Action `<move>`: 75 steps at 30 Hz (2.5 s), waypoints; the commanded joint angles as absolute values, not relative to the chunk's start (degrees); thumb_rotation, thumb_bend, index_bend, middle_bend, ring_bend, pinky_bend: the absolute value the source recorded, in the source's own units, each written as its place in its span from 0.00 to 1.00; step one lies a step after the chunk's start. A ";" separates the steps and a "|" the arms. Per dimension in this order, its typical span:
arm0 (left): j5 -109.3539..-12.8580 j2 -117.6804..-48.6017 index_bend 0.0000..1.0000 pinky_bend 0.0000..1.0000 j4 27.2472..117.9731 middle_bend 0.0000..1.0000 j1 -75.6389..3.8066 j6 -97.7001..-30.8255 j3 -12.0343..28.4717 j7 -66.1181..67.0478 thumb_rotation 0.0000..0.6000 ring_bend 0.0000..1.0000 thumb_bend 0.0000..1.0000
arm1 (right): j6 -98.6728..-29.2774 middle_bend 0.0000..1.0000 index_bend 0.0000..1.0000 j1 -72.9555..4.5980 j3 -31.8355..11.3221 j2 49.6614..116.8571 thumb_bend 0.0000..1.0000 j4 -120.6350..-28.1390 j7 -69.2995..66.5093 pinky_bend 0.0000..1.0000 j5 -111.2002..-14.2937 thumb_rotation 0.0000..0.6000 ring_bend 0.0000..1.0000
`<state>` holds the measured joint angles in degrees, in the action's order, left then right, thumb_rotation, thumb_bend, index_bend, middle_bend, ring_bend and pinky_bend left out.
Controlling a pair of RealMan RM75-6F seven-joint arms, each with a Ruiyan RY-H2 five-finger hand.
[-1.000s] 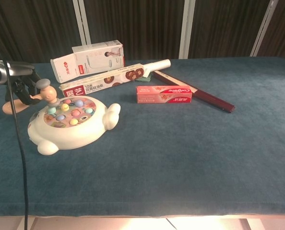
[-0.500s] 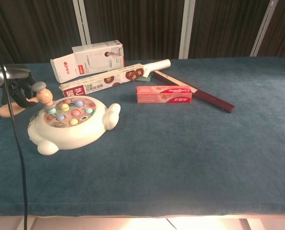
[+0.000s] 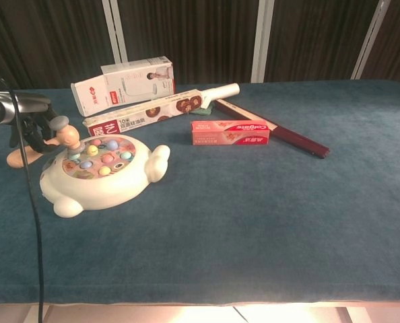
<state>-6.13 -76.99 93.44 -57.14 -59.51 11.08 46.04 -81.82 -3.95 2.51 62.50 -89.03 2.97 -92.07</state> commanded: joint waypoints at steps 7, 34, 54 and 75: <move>-3.71 -76.46 0.78 0.64 94.97 0.65 -59.27 -61.00 12.54 47.54 1.00 0.63 0.65 | -82.02 0.00 0.00 -3.89 2.52 62.39 0.13 -89.04 2.68 0.01 -92.24 1.00 0.00; 4.57 -82.75 0.78 0.64 89.56 0.65 -64.49 -64.89 14.48 57.02 1.00 0.63 0.65 | -82.87 0.00 0.00 -3.54 2.56 61.63 0.13 -88.70 0.78 0.01 -92.71 1.00 0.00; 0.22 -76.38 0.78 0.64 99.21 0.65 -61.24 -66.91 16.02 54.91 1.00 0.63 0.65 | -82.82 0.00 0.00 -3.41 2.58 61.72 0.13 -88.49 0.91 0.01 -92.62 1.00 0.00; -23.40 -73.55 0.78 0.64 93.01 0.65 -41.60 -61.52 3.59 33.17 1.00 0.61 0.58 | -81.37 0.00 0.00 -3.78 3.04 63.16 0.13 -88.97 4.35 0.01 -92.83 1.00 0.00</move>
